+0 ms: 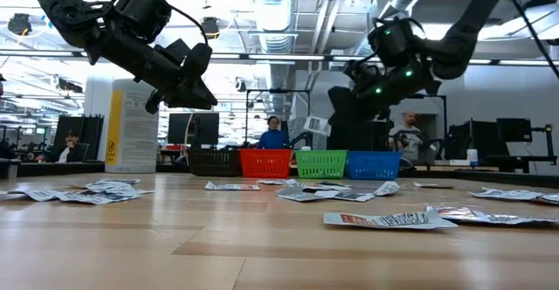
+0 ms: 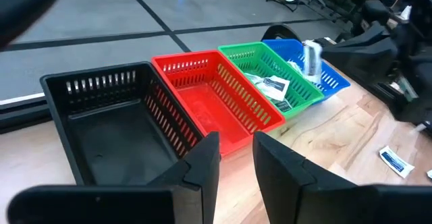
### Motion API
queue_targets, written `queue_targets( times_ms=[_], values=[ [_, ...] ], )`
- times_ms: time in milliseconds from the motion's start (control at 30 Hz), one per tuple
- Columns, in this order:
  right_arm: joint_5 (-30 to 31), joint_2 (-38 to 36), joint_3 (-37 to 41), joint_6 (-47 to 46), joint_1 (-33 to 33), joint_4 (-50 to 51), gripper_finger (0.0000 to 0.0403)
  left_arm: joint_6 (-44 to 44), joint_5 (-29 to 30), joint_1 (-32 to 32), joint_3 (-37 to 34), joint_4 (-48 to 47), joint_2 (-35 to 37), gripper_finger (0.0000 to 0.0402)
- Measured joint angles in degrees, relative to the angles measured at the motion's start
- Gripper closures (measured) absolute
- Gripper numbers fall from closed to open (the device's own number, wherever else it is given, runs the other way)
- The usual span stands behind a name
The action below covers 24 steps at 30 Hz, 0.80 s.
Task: Pick & Place First Aid Supplies
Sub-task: Put the towelette pack into the green bin
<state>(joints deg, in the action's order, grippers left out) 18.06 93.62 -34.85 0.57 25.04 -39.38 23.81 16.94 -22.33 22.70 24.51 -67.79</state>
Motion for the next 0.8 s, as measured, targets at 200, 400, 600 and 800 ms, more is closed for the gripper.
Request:
queue_targets(
  times_ms=[200, 400, 600, 800],
  values=[
    [0.0, 2.6, -3.2, -0.1, 0.9, 1.4, 0.0403, 0.0, 0.0, 0.0, 0.0, 0.0, 0.0, 0.0311],
    [0.0, 3.1, -4.9, -0.2, 1.4, 6.0, 0.0403, 0.0, 0.0, 0.0, 0.0, 0.0, 0.0, 0.0311],
    [0.0, 3.1, -5.1, -0.2, 1.4, 7.3, 0.0401, 0.0, 0.0, 0.0, 0.0, 0.0, 0.0, 0.0311],
    [0.0, 3.1, -5.1, -1.0, 1.3, 7.4, 0.0352, 0.0, 0.0, 0.0, 0.0, 0.0, 0.0, 0.0311]
  ],
)
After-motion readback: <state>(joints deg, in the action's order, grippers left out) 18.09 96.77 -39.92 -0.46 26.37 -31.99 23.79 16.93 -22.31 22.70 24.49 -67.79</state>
